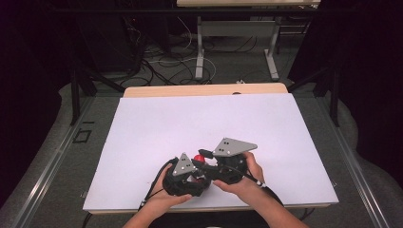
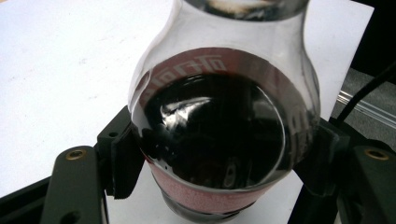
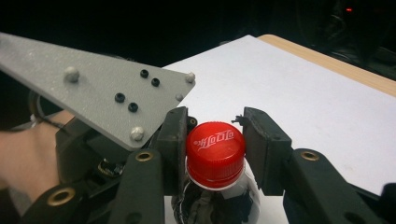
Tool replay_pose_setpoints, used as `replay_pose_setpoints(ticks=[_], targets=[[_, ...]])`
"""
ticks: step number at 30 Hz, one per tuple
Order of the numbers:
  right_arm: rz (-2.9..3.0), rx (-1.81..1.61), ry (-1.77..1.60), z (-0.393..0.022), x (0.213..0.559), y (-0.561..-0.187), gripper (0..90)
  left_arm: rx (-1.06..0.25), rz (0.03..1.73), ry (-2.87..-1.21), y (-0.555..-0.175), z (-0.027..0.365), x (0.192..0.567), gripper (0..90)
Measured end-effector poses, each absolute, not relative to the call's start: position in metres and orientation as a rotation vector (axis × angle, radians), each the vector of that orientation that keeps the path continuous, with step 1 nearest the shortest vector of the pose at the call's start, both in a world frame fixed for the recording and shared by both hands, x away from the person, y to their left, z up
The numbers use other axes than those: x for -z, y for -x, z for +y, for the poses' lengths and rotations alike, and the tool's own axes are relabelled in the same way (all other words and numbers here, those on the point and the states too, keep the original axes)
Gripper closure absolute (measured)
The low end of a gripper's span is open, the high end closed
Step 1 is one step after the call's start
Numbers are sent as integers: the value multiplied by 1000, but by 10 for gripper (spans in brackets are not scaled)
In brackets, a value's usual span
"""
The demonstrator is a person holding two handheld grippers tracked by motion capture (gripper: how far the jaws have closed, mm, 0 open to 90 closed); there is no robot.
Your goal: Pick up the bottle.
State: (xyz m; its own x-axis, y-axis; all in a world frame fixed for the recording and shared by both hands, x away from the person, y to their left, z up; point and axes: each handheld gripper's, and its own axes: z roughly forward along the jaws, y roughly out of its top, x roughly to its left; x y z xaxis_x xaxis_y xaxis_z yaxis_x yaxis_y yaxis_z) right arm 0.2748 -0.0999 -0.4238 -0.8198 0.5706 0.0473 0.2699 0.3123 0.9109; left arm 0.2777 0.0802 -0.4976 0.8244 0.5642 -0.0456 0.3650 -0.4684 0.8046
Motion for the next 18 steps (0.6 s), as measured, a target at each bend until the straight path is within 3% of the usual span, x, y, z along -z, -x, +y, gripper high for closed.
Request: replay_pose_setpoints(ticks=[6,13,18], targets=[[2446,-1558,-591,-110,421,-289,616,-271,624,-2136,-277,79,498,293],[2721,-1631,-96,-122,419,-324,616,-230,548,-2171,-273,76,499,292],[2755,-1664,-112,-124,420,-331,608,-236,564,-2155,-275,78,499,292]])
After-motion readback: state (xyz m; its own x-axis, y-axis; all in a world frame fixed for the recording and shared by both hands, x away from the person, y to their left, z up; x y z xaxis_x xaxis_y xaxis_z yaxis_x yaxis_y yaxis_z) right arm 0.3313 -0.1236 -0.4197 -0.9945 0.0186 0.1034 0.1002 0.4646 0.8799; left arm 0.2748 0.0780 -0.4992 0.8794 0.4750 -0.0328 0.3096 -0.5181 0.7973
